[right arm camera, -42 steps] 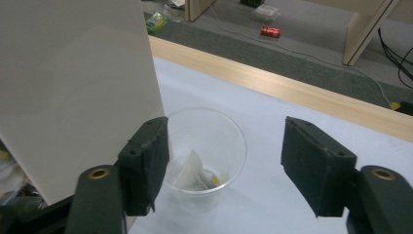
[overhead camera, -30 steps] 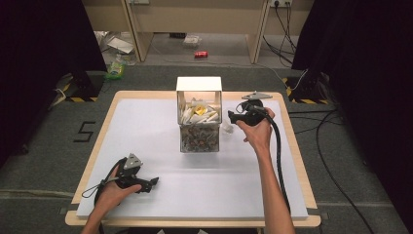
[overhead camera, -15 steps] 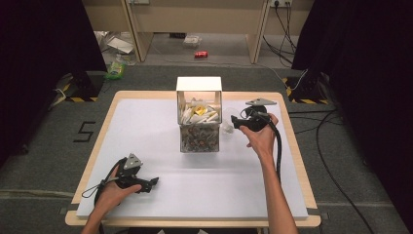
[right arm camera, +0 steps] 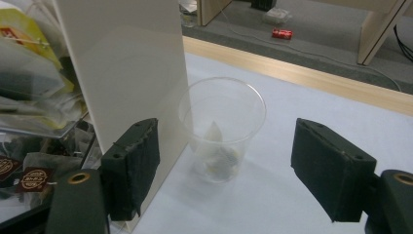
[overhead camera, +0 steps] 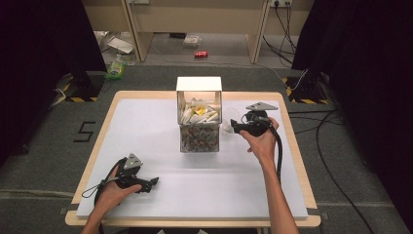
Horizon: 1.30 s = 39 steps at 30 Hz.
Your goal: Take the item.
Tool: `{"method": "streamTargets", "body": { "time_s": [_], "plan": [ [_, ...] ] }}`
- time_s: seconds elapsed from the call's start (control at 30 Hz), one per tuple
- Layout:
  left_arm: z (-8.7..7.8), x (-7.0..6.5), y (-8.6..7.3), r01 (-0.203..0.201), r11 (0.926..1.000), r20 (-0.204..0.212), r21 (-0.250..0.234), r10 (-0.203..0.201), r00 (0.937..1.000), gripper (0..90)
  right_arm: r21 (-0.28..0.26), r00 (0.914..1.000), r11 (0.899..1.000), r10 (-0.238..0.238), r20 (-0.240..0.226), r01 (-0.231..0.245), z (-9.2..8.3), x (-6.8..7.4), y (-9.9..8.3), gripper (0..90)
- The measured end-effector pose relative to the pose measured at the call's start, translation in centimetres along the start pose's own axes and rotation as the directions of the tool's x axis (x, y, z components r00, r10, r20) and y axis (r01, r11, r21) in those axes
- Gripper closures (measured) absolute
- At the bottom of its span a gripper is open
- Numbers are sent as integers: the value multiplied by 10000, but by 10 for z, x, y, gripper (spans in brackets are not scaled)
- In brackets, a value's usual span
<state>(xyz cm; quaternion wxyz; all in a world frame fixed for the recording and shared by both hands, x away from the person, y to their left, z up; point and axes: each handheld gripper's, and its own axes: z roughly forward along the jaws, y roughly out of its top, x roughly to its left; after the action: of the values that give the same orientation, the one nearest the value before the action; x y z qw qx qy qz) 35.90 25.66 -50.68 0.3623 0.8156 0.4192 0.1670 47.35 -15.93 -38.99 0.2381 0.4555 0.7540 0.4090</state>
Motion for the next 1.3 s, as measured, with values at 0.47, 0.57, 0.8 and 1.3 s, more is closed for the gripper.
{"method": "streamTargets", "body": {
  "time_s": [0.47,0.57,0.8,1.3],
  "plan": [
    [0,0,0,0,10000,0,-10,0,10000,0,-44,9999,9999,-124,43,124,-11,4,-16,269],
    [0,0,0,-4,10000,-1,-9,4,10000,0,-80,9999,9998,-155,1,155,-13,4,-19,269],
    [0,0,0,-4,10000,-2,-10,4,10000,0,-110,9999,9999,-133,-43,133,-15,5,-27,269],
    [0,0,0,-16,10000,2,-1,16,10000,0,-29,9998,9999,-97,-184,96,-19,9,-49,269]
  ]
}}
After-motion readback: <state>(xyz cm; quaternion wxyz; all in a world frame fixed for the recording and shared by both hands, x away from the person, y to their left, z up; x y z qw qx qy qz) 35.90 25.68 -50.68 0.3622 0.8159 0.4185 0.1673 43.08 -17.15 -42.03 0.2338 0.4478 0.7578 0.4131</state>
